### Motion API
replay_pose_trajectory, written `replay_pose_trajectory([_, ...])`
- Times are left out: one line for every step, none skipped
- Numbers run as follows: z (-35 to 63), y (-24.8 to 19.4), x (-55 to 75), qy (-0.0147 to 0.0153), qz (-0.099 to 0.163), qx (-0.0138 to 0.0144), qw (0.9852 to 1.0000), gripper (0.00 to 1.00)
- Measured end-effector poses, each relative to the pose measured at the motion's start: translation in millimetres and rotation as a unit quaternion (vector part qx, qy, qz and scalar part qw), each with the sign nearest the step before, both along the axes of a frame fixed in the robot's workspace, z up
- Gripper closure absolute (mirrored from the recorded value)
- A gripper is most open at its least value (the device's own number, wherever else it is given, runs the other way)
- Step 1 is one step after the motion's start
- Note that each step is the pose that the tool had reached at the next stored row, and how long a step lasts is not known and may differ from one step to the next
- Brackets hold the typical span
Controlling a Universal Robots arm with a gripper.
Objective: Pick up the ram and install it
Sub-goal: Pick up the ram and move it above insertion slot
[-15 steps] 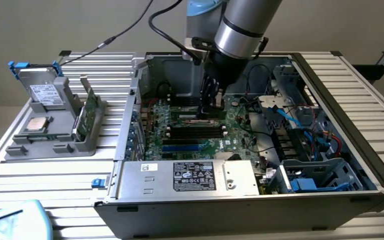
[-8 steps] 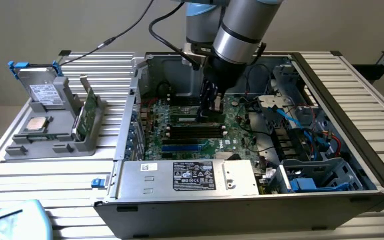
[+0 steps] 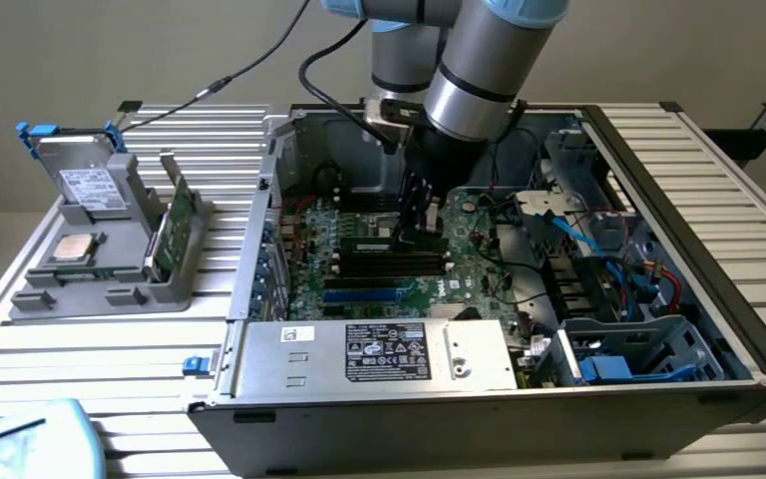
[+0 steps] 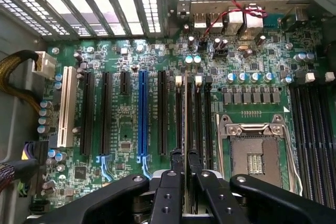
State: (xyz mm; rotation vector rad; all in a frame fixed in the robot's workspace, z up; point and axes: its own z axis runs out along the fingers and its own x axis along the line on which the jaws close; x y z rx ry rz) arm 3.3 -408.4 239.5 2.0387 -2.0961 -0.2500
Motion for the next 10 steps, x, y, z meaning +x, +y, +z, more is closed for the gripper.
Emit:
replay_pose_trajectory([-2.0,0.0,-0.1,0.0000,0.000,-0.0002,1.0000,0.85])
replay_pose_trajectory([-3.7,0.0,-0.1,0.0000,0.000,-0.0003,1.0000,0.85])
replay_pose_trajectory([-5.5,0.1,-0.1,0.0000,0.000,-0.0004,1.0000,0.85])
replay_pose_trajectory([-7.4,0.2,-0.1,0.0000,-0.001,-0.0005,1.0000,0.85])
replay_pose_trajectory([-9.2,0.2,-0.1,0.0000,-0.001,-0.0007,1.0000,0.85])
replay_pose_trajectory([-10.7,0.3,-0.1,-0.0001,-0.001,-0.0012,1.0000,0.85])
replay_pose_trajectory([-10.9,0.3,-0.2,0.0000,-0.001,-0.0014,1.0000,0.85])
replay_pose_trajectory([-10.9,0.3,-0.2,0.0000,-0.001,-0.0014,1.0000,0.85])
replay_pose_trajectory([-10.9,0.3,-0.2,0.0000,-0.001,-0.0014,1.0000,0.85])
replay_pose_trajectory([-10.9,0.4,-0.2,0.0000,-0.001,-0.0013,1.0000,0.85])
